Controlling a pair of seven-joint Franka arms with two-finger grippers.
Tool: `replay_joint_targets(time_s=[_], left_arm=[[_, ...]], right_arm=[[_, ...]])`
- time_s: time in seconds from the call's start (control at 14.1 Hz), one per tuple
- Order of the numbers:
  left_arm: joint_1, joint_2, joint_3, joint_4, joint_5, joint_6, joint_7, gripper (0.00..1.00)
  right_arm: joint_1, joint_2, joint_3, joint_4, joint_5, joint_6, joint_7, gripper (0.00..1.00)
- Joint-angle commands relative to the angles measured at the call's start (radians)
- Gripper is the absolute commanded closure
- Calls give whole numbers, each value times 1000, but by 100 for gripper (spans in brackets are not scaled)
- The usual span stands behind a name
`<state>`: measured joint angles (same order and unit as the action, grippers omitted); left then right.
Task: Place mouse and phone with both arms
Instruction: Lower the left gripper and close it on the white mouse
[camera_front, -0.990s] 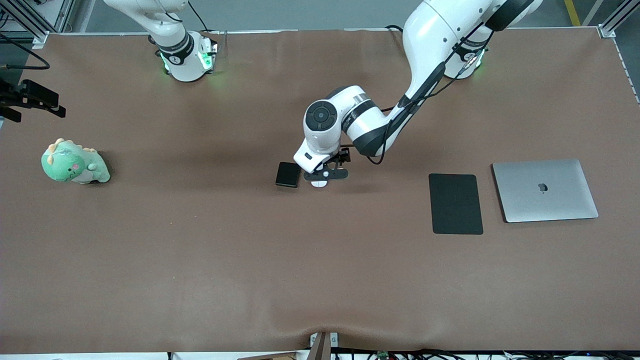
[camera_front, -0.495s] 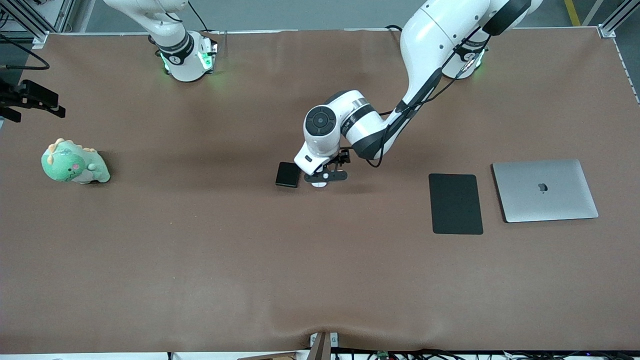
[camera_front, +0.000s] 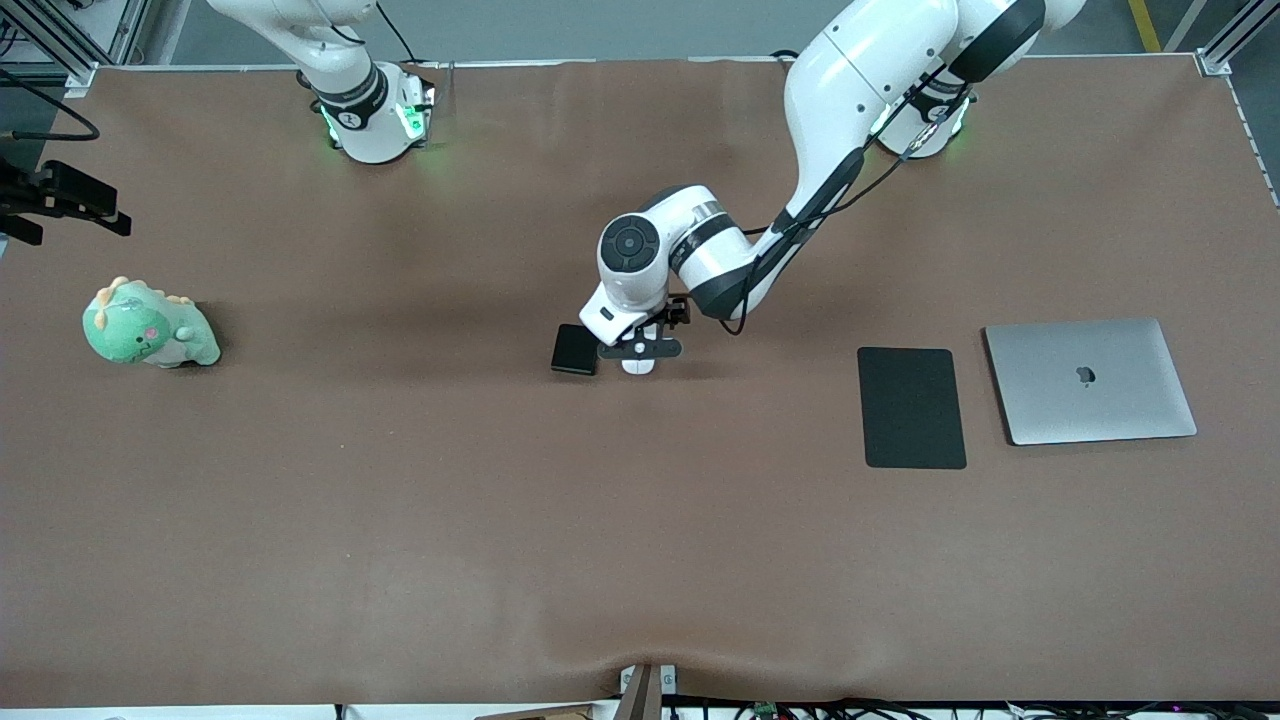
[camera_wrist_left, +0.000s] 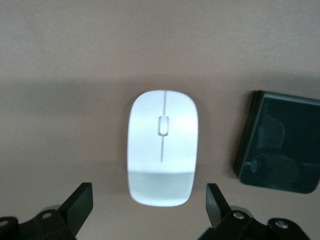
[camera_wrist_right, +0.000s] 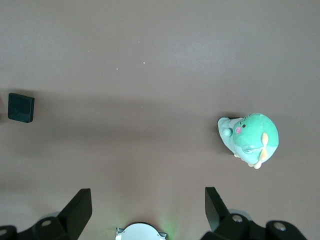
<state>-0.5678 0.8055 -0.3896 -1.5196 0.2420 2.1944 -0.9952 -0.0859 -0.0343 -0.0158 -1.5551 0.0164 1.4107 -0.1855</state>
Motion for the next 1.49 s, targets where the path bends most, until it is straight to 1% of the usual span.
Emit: replay_joint_targets(time_s=[0.0, 0.14, 0.35, 0.5, 0.85, 0.92, 0.99, 1.06, 1.41], left_arm=[[-14, 37, 3, 21, 36, 41, 0, 0], [-21, 55, 6, 27, 51, 44, 0, 0], [-21, 67, 9, 26, 83, 84, 3, 0], [-21, 77, 24, 26, 106, 85, 4, 0], [-23, 80, 34, 29, 111, 102, 1, 0], [-23, 81, 35, 29, 108, 102, -17, 36], [-23, 80, 35, 29, 105, 102, -20, 90], [-23, 80, 35, 29, 105, 102, -19, 100], [-20, 69, 35, 29, 102, 102, -13, 100]], right_arm=[[-23, 8, 11, 16, 10, -12, -14, 0], [-21, 11, 11, 16, 10, -12, -14, 0], [-21, 11, 11, 18, 11, -12, -14, 0], [-21, 11, 11, 18, 11, -12, -14, 0], [-20, 11, 11, 20, 11, -12, -12, 0], [-18, 11, 11, 20, 11, -12, -12, 0], [-18, 13, 11, 18, 11, -12, -12, 0], [-18, 13, 11, 18, 11, -12, -12, 0], [-20, 19, 11, 18, 10, -13, -11, 0]])
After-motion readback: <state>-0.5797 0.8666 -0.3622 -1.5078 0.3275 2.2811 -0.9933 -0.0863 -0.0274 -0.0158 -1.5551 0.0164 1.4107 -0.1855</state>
